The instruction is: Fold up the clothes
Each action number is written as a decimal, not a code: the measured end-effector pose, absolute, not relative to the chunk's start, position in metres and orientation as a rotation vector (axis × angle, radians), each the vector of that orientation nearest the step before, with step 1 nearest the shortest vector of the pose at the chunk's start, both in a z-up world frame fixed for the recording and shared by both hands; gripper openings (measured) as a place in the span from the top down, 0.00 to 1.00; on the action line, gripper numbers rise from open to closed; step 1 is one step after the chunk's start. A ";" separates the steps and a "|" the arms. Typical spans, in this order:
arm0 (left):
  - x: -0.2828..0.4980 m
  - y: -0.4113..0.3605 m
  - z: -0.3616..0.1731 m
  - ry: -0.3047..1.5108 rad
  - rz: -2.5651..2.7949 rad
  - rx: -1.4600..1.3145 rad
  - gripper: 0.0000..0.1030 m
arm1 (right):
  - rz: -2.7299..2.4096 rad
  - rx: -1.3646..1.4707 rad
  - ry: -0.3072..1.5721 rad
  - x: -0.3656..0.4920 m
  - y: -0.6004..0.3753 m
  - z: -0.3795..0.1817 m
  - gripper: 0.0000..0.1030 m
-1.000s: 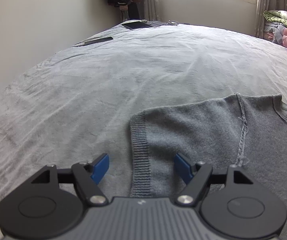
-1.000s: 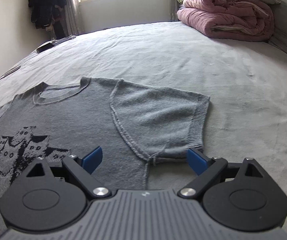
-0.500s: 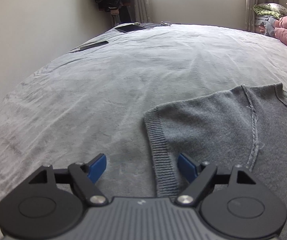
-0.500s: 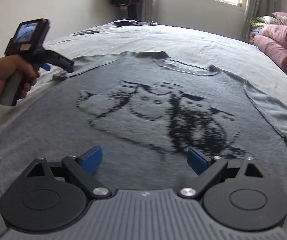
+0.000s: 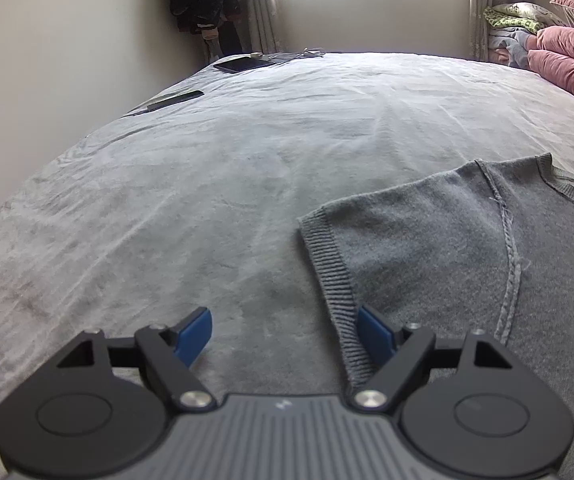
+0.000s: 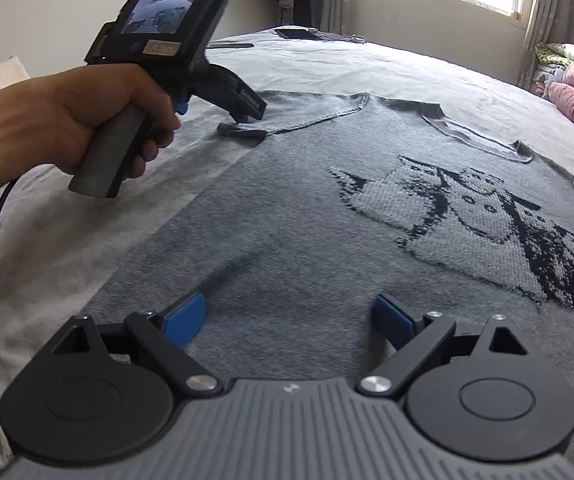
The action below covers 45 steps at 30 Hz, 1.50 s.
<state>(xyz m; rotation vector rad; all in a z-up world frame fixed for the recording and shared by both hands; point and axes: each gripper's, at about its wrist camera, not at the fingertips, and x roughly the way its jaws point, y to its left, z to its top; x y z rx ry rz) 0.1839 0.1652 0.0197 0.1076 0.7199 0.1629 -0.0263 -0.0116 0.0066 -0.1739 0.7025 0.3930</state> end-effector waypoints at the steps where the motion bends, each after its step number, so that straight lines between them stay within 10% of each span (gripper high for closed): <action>1: 0.184 0.166 0.020 0.720 0.160 0.105 0.21 | 0.399 -0.179 0.702 -0.029 -0.005 0.006 0.09; 12: 0.195 0.210 0.030 0.739 0.108 -0.130 0.25 | 0.457 -0.148 0.637 -0.066 0.021 0.022 0.16; 17: 0.209 0.226 0.031 0.736 -0.035 -0.367 0.35 | 0.478 -0.168 0.616 -0.087 0.023 0.025 0.42; 27: 0.231 0.225 0.018 0.732 -0.108 -0.493 0.38 | 0.527 -0.132 0.658 -0.115 0.028 0.023 0.45; 32: 0.236 0.218 0.015 0.722 -0.112 -0.472 0.38 | 0.519 -0.164 0.683 -0.120 0.033 0.013 0.68; 36: 0.237 0.210 0.015 0.719 -0.085 -0.383 0.54 | 0.500 -0.177 0.673 -0.123 0.034 0.011 0.75; 39: 0.239 0.210 0.014 0.728 -0.058 -0.359 0.91 | 0.478 -0.177 0.671 -0.124 0.034 0.011 0.90; 45: 0.238 0.218 0.018 0.732 -0.065 -0.407 0.97 | 0.457 -0.079 0.655 -0.125 0.023 0.017 0.92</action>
